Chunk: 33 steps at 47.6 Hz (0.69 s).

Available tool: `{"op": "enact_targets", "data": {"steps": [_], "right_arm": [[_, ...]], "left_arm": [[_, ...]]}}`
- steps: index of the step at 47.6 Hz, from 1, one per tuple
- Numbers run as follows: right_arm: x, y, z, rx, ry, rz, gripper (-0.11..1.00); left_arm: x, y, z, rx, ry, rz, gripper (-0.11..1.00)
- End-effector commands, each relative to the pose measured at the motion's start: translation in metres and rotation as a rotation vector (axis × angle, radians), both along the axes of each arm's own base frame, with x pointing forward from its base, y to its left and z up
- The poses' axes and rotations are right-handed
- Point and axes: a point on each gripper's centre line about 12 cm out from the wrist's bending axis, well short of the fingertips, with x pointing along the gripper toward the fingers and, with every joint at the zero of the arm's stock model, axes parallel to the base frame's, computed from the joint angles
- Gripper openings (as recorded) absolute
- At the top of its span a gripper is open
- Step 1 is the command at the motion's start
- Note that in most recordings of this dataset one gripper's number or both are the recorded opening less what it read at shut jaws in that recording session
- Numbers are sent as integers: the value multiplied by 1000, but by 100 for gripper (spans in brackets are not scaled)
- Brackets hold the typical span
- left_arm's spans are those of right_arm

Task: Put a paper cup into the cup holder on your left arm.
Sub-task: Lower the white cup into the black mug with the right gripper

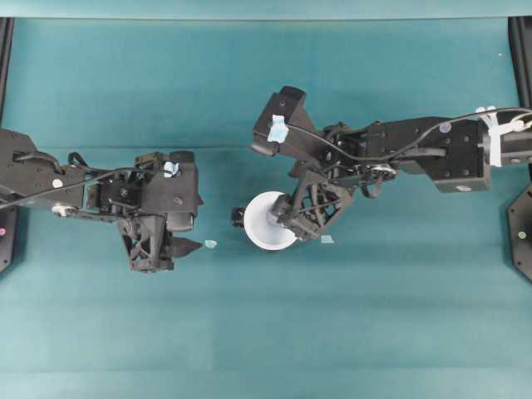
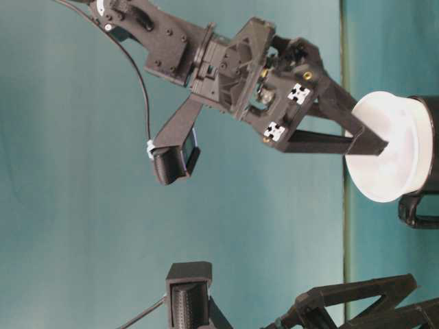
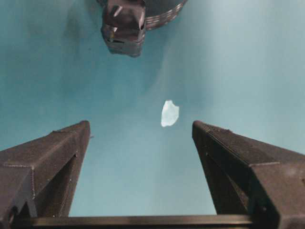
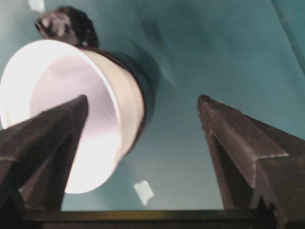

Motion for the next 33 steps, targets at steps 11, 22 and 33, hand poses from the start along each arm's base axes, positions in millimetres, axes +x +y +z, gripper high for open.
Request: {"op": "enact_targets", "data": {"steps": [11, 22, 33], "right_arm": [[-9, -3, 7, -2, -69, -24, 92], [-13, -7, 7, -6, -89, -33, 92], [-20, -18, 11, -8, -99, -65, 92]], "left_arm": [[4, 0, 6, -1, -25, 0, 91], [4, 1, 6, 1, -25, 2, 91], [5, 1, 6, 0, -26, 3, 91]]}}
